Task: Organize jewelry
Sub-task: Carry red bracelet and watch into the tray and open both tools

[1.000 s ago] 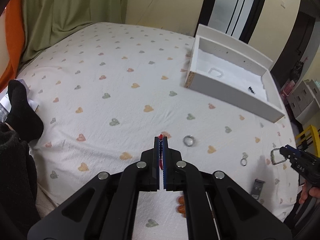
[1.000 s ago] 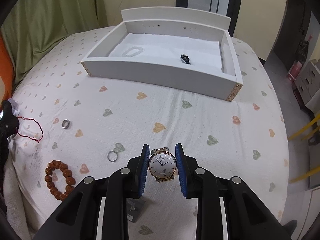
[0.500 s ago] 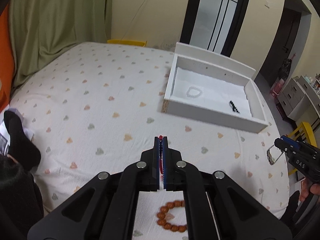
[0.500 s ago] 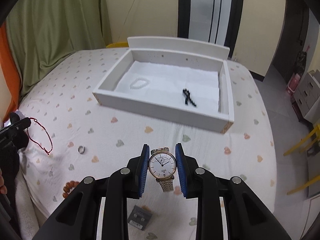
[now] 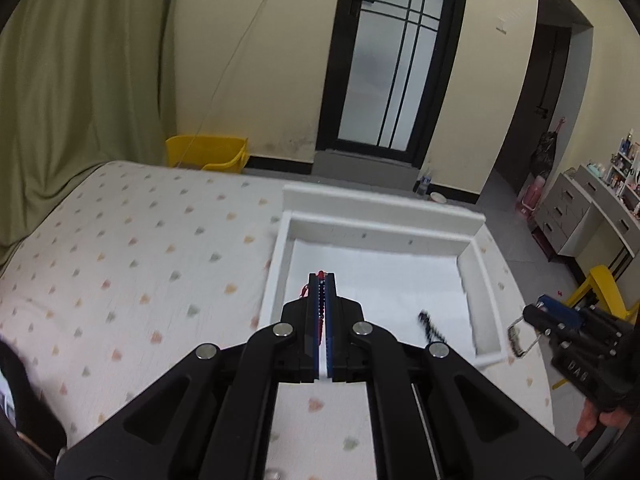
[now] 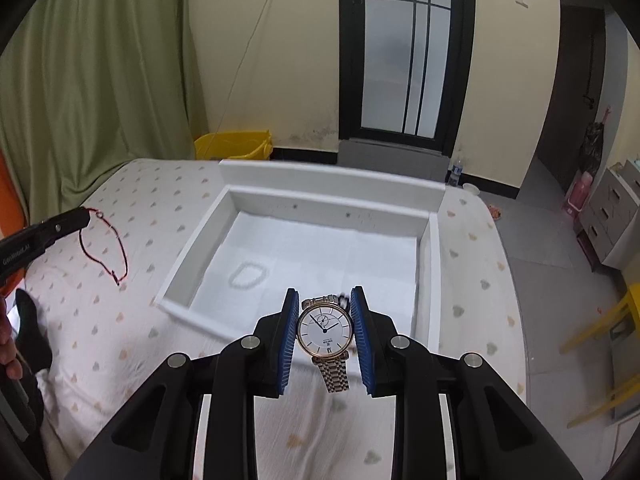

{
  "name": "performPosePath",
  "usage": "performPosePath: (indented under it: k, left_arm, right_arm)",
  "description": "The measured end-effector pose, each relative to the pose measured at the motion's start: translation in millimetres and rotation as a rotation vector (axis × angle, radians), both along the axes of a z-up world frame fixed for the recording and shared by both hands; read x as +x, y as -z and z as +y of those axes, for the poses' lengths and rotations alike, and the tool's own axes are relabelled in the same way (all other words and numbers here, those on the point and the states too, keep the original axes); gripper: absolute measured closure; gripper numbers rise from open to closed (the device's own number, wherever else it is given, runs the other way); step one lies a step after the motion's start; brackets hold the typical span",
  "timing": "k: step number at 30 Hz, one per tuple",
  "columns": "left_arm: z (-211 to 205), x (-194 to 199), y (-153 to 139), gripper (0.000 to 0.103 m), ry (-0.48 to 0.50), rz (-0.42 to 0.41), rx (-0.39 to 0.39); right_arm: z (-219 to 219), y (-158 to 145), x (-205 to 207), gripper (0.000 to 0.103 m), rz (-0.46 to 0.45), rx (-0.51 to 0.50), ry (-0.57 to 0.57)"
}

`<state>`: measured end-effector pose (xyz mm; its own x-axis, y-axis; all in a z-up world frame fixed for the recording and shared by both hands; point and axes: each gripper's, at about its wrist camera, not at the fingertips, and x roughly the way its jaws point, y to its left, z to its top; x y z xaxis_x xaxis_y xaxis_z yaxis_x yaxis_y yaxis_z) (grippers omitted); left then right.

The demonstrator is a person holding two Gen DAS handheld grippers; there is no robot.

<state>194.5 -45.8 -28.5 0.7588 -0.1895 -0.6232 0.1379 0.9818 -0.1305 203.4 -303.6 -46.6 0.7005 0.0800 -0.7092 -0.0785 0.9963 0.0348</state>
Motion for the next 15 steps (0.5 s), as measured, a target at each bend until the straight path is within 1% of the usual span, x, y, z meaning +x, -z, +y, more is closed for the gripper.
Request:
performPosePath:
  k: [1, 4, 8, 13, 15]
  left_arm:
    - [-7, 11, 0, 0.101, 0.011, 0.001, 0.003]
    - [-28, 42, 8, 0.101, 0.031, -0.009, 0.042]
    - [-50, 79, 34, 0.101, 0.053, 0.015, 0.078]
    - [-67, 113, 71, 0.101, 0.068, 0.055, 0.105]
    - [-70, 122, 83, 0.101, 0.056, 0.064, 0.120]
  right_arm:
    - [-3, 2, 13, 0.074, -0.003, -0.001, 0.003]
    - [-12, 13, 45, 0.074, 0.005, 0.004, 0.017]
    - [-23, 39, 78, 0.074, 0.033, -0.010, 0.028]
    - [-41, 79, 101, 0.074, 0.074, -0.001, 0.061]
    - [-44, 94, 103, 0.074, 0.092, -0.014, 0.062]
